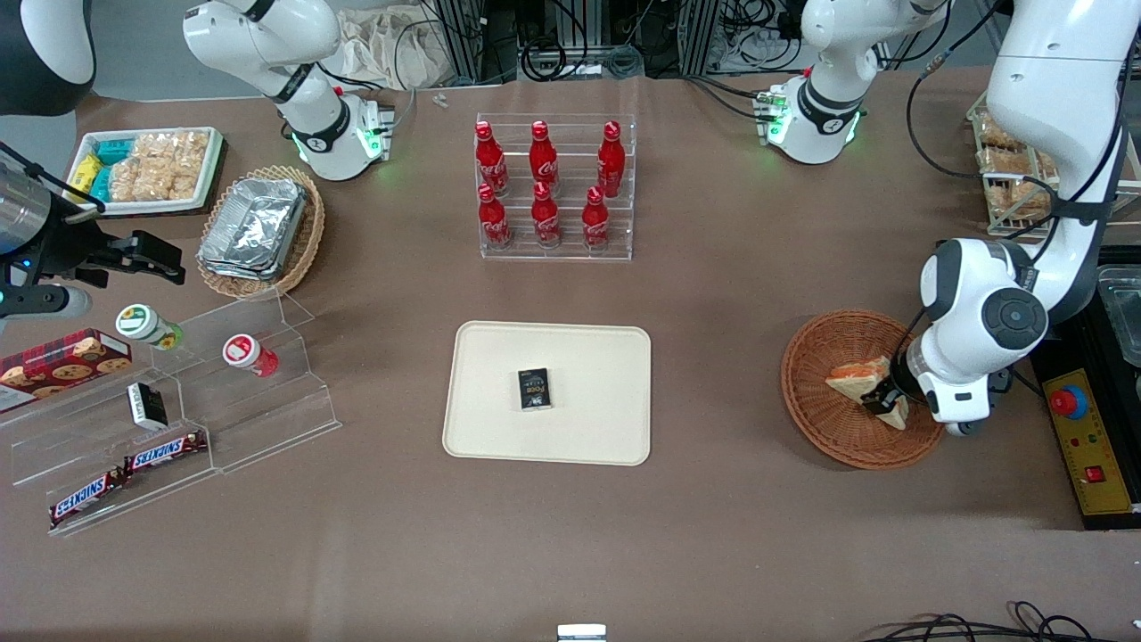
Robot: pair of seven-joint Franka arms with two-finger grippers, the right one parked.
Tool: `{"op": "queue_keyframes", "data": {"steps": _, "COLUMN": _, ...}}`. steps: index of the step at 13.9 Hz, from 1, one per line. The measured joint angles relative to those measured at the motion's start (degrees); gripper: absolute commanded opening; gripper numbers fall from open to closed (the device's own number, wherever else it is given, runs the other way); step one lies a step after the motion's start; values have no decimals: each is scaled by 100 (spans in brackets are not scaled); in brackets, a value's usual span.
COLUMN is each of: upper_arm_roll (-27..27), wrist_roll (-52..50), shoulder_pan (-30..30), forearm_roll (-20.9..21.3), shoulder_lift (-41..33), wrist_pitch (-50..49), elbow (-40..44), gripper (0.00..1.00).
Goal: Place sandwich from basket to tray
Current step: 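Close the left gripper on the wrapped sandwich and lift it, then carry the sandwich with the left gripper over the cream tray and lower it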
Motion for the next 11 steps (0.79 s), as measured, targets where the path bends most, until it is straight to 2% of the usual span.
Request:
{"op": "queue_keyframes", "data": {"steps": 1, "upper_arm_roll": 0, "wrist_roll": -20, "shoulder_pan": 0, "forearm_roll": 0, "shoulder_lift": 31, "wrist_pitch": 28, "elbow": 7, "gripper": 6}}
{"op": "queue_keyframes", "data": {"steps": 2, "upper_arm_roll": -3, "wrist_roll": -26, "shoulder_pan": 0, "forearm_roll": 0, "shoulder_lift": 40, "wrist_pitch": 34, "elbow": 11, "gripper": 0}}
{"op": "queue_keyframes", "data": {"steps": 7, "upper_arm_roll": -70, "wrist_roll": -20, "shoulder_pan": -10, "forearm_roll": 18, "shoulder_lift": 12, "wrist_pitch": -48, "elbow": 127, "gripper": 0}}
{"op": "queue_keyframes", "data": {"steps": 9, "upper_arm_roll": -216, "wrist_roll": 167, "shoulder_pan": -6, "forearm_roll": 32, "shoulder_lift": -147, "wrist_pitch": -799, "elbow": 461, "gripper": 0}}
{"op": "queue_keyframes", "data": {"steps": 11, "upper_arm_roll": -507, "wrist_roll": 658, "shoulder_pan": -9, "forearm_roll": 31, "shoulder_lift": -418, "wrist_pitch": -2061, "elbow": 1040, "gripper": 0}}
